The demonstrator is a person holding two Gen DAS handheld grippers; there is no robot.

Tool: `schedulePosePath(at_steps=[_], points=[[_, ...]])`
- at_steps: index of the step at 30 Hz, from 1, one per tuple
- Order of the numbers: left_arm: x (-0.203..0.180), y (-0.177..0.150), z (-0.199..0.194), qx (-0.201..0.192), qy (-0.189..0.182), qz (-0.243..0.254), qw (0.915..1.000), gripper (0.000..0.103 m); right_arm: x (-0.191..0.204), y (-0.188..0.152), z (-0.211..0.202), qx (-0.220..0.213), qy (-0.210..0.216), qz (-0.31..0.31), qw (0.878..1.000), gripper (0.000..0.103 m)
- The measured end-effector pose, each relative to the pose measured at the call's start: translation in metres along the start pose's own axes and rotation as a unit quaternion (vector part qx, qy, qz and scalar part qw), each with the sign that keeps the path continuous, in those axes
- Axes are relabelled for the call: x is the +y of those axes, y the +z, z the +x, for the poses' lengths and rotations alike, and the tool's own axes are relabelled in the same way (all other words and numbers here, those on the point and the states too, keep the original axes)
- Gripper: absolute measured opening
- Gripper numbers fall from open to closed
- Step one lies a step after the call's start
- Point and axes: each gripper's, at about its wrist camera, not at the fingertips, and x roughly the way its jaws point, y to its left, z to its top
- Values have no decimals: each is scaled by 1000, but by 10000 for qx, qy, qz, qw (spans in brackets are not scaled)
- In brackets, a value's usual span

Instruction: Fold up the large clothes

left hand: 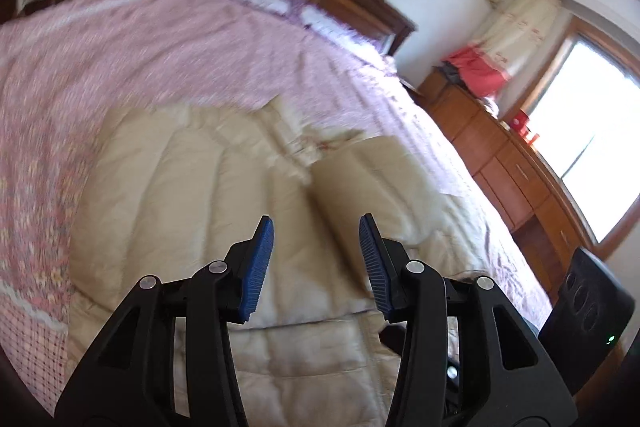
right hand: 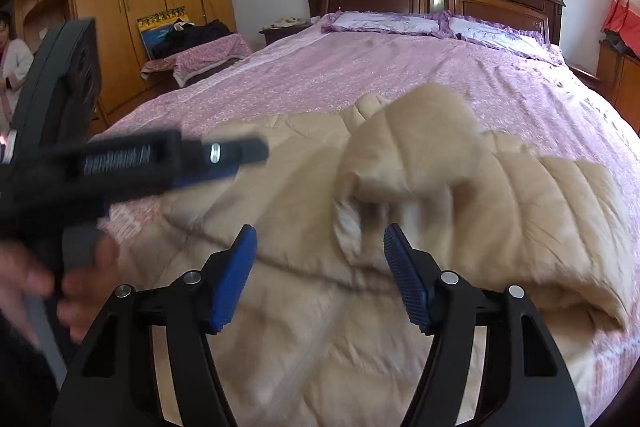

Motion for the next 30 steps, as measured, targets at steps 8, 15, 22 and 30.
schedulePosePath(at_steps=[8, 15, 22, 30], points=[[-86, 4, 42, 648, 373, 1917, 9786, 44, -25, -46, -26, 188, -1309, -311, 9907, 61], [-118, -7, 92, 1256, 897, 2835, 9465, 43, -48, -54, -27, 210, -1163, 319, 9925, 61], [-89, 12, 81, 577, 1043, 1945, 9736, 2, -56, -57, -24, 269, -1110, 494, 9922, 61], [-46, 29, 30, -221, 877, 1057, 9903, 1, -61, -58, -21, 307, -1070, 617, 9919, 61]])
